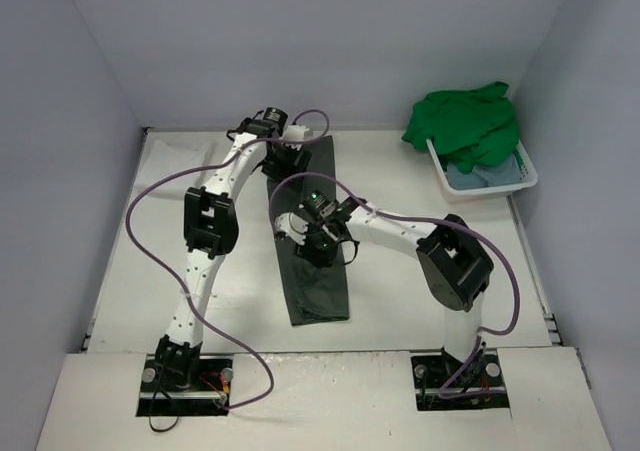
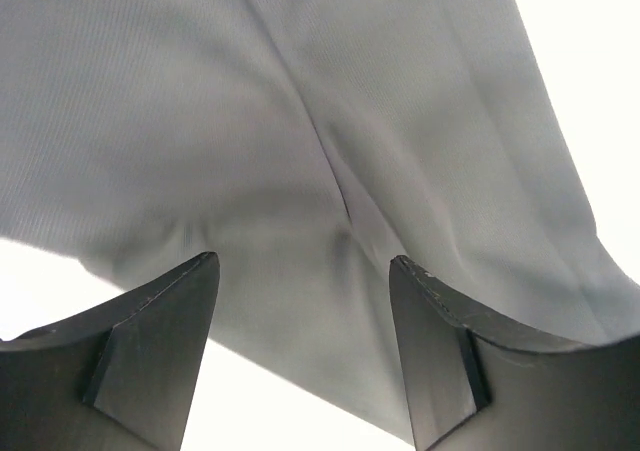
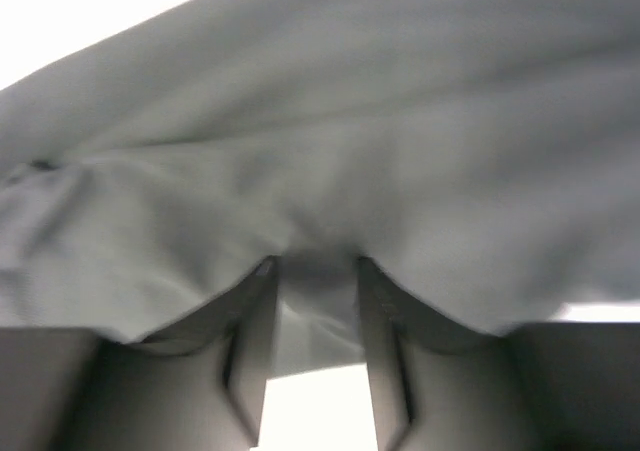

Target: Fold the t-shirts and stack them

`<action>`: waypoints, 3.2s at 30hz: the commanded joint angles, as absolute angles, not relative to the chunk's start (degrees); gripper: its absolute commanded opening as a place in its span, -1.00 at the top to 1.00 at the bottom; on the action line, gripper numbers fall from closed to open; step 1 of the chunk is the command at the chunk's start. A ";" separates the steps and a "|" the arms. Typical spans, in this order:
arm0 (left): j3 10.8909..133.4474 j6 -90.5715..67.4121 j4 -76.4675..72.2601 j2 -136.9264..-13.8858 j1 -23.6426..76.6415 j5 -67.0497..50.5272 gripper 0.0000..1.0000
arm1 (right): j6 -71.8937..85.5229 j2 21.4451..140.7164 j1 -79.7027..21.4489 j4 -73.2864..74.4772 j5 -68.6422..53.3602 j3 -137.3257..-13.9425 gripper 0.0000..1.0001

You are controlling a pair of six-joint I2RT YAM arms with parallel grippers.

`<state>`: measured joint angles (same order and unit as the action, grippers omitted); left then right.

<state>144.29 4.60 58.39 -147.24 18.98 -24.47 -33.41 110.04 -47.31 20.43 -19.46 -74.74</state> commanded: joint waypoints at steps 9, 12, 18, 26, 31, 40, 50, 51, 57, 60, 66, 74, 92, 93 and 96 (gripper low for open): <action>120.52 10.36 54.67 -104.35 12.49 -29.01 -0.29 | -29.27 89.66 -36.57 17.67 -19.07 -72.89 -0.15; 108.14 11.34 51.88 -93.28 9.94 -30.75 -0.29 | -28.65 86.41 -31.65 15.82 -22.14 -69.19 -0.25; 86.77 12.22 48.96 -75.25 5.28 -31.73 -0.29 | -27.51 80.60 -20.75 12.66 -31.98 -64.43 -0.45; 73.93 8.89 42.65 -64.61 -10.42 -41.63 -0.36 | -28.03 86.39 -20.21 11.60 -27.08 -62.93 -0.28; 68.65 6.68 39.29 -62.58 -15.64 -45.79 -0.45 | -28.57 88.07 -21.79 11.25 -24.61 -62.40 -0.33; 64.78 6.94 37.70 -67.13 -18.28 -43.42 -0.47 | -29.18 87.89 -23.91 11.34 -23.73 -61.70 -0.35; 64.25 9.14 41.23 -71.55 -21.36 -50.01 -0.46 | -29.53 88.07 -33.38 12.74 -19.78 -62.58 -0.35; 63.81 9.05 41.05 -71.19 -21.44 -50.01 -0.46 | -29.88 88.07 -34.44 13.01 -19.17 -62.75 -0.35; 63.54 9.14 40.69 -70.58 -21.36 -49.22 -0.46 | -32.34 86.57 -50.49 13.71 -5.13 -58.28 -0.39; 63.46 9.14 40.52 -70.40 -21.36 -48.34 -0.46 | -32.78 84.99 -55.71 13.80 -2.38 -55.64 -0.41; 66.35 10.10 43.85 -71.45 -21.27 -48.95 -0.45 | -32.70 82.71 -58.88 16.87 -2.81 -55.81 -0.42; 62.58 12.91 42.80 -70.23 -21.27 -49.13 -0.44 | -32.17 82.97 -60.82 16.79 -4.57 -52.65 -0.41; 59.85 15.03 41.57 -69.17 -21.44 -49.83 -0.44 | -31.20 83.32 -57.13 9.23 -3.34 -48.08 -0.43; 59.77 15.03 41.57 -69.26 -21.36 -49.75 -0.44 | -31.11 83.32 -57.13 9.32 -3.69 -47.99 -0.43; 59.50 15.38 41.57 -69.43 -21.45 -49.75 -0.43 | -31.11 83.76 -57.22 9.23 -3.60 -48.16 -0.44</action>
